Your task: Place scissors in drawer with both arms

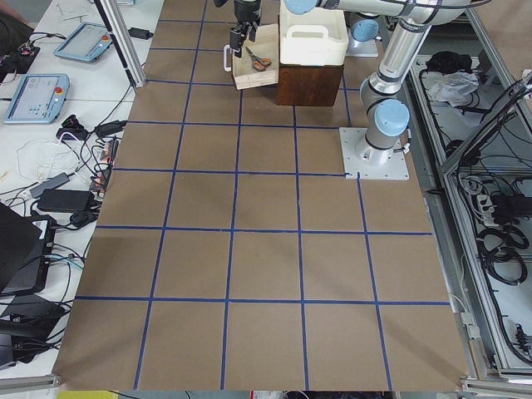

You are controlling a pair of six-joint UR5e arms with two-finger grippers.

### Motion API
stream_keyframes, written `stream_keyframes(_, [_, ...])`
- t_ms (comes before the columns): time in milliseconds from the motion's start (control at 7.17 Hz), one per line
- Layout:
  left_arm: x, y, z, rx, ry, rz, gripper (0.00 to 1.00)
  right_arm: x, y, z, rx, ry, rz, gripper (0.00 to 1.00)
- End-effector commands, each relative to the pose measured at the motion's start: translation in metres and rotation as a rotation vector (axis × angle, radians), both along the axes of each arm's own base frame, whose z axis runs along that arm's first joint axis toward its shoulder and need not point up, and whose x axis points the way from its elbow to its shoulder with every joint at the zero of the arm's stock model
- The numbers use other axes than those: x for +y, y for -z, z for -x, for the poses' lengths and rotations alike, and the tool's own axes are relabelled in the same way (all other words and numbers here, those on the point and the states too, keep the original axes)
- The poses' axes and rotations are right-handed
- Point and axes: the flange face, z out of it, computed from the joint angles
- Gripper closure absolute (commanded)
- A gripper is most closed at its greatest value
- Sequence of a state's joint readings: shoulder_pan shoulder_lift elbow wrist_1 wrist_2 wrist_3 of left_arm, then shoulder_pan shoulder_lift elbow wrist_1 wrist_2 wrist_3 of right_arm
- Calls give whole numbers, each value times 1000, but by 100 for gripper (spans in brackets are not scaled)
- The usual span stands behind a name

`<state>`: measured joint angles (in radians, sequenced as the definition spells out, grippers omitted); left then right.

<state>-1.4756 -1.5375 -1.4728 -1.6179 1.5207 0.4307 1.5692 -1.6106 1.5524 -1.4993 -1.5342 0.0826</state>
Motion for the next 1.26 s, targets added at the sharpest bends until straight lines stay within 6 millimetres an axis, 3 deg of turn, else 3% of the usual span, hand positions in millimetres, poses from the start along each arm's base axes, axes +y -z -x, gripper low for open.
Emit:
stream_keyframes(0, [7, -1, -12, 13, -327, -33, 1, -1, 1, 0, -3, 2, -2, 0])
stream_keyframes(279, [0, 23, -10, 33, -438, -96, 1, 0, 0, 0, -3, 2, -1, 0])
stream_keyframes(698, [16, 6, -6, 13, -452, -59, 1, 0, 0, 1, -3, 3, -1, 0])
stream_keyframes(1116, [31, -1, 20, -10, -384, -37, 2, 0, 0, 2, 1, 2, -1, 0])
